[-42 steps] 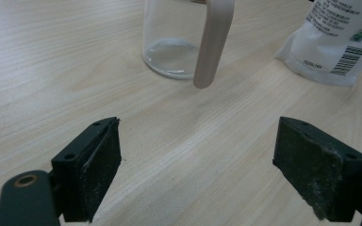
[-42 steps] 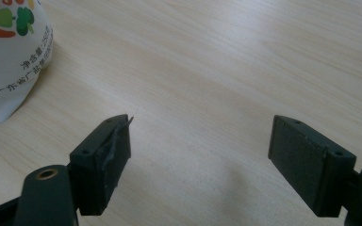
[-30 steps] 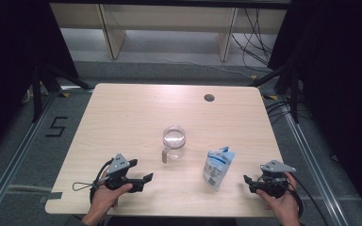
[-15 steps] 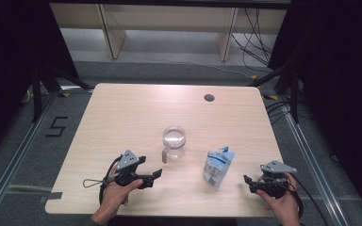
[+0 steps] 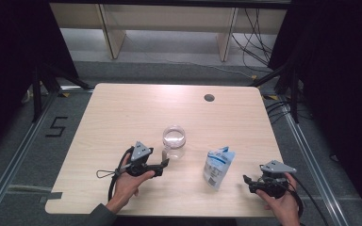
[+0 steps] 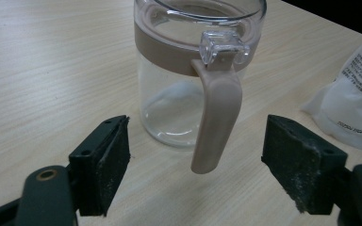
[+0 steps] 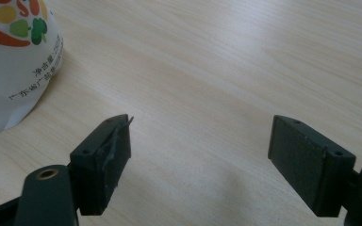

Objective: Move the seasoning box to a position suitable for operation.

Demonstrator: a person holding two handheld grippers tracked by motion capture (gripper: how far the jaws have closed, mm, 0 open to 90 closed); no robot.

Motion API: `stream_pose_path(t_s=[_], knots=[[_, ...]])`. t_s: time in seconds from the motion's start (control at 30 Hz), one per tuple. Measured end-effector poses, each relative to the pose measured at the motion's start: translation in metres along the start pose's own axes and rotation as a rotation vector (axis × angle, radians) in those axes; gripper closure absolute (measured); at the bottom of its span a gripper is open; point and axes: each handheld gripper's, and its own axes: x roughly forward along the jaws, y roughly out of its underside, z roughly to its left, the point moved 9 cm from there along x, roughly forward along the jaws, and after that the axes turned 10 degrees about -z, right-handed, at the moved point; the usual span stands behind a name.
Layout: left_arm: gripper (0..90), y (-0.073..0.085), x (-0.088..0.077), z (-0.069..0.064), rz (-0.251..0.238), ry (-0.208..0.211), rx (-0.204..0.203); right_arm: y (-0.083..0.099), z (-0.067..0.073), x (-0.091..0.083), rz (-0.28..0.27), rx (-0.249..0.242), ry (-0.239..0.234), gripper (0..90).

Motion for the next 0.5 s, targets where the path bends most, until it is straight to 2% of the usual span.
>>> stream_pose_path(t_s=[0.03,0.07,0.1,0.13,0.3,0.33,0.37,0.4,0.43,0.5], knots=[[24.0,0.0,0.002,0.0,0.001,-0.001,0.006,0.0,0.0,0.0,0.0,0.0,0.0,22.8],[28.6,-0.001,0.002,0.0,0.004,-0.005,0.022,0.0,0.004,-0.002,0.022,0.047,0.002,22.8],[28.6,-0.002,0.004,0.0,-0.005,-0.007,0.028,0.0,0.004,-0.002,0.022,0.047,0.002,22.8],[30.4,-0.002,0.004,0.0,-0.001,-0.011,0.037,-0.001,0.0,0.0,0.002,0.001,-0.003,22.8],[38.1,-0.004,0.01,-0.001,-0.013,-0.006,0.061,-0.001,0.001,0.001,0.006,0.007,-0.011,22.8],[43.1,-0.006,0.012,0.001,-0.017,-0.023,0.082,-0.002,0.003,0.002,-0.005,0.016,0.0,23.1],[44.6,-0.006,0.012,0.001,-0.017,-0.023,0.082,-0.003,0.001,0.001,-0.002,0.004,-0.008,23.3],[46.4,-0.007,0.014,0.0,-0.025,-0.014,0.085,-0.003,0.001,0.0,-0.003,0.01,-0.004,23.3],[48.1,-0.007,0.014,0.0,-0.025,-0.014,0.085,-0.004,0.0,0.0,-0.012,-0.004,0.005,23.4],[49.3,-0.008,0.014,0.0,-0.025,-0.013,0.092,-0.004,0.0,0.0,-0.015,0.001,0.002,23.3]])
